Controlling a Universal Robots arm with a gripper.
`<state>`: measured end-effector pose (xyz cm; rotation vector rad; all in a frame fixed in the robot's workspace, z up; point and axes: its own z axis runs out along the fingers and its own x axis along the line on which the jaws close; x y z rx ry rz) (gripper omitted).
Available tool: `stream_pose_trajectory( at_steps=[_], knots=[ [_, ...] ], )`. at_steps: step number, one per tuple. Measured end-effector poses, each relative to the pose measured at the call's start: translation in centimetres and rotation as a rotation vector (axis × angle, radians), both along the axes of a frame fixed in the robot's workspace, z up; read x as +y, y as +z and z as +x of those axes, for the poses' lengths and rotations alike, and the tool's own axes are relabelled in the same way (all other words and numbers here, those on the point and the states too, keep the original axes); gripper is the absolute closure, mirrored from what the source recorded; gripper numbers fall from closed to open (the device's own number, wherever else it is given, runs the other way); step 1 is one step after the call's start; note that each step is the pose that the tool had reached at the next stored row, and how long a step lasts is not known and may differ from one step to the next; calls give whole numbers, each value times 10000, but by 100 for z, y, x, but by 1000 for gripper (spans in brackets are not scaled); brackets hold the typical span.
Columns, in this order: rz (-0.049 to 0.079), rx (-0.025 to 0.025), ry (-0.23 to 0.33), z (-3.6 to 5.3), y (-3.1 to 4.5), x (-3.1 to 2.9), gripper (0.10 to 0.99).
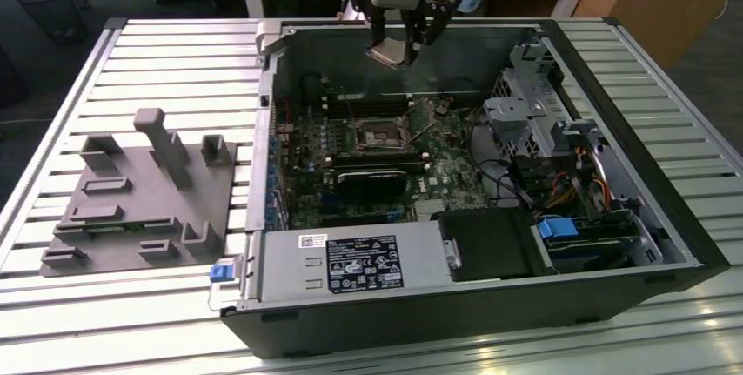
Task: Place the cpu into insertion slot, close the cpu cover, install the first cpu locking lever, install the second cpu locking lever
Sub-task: 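Place the cpu into insertion slot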
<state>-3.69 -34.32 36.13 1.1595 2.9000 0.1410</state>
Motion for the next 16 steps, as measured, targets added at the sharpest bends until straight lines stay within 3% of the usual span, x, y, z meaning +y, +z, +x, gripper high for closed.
stream_pose_trajectory(
  at_steps=[16],
  knots=[
    [0, 0, -956, 0, -1, 0, 545]
  ],
)
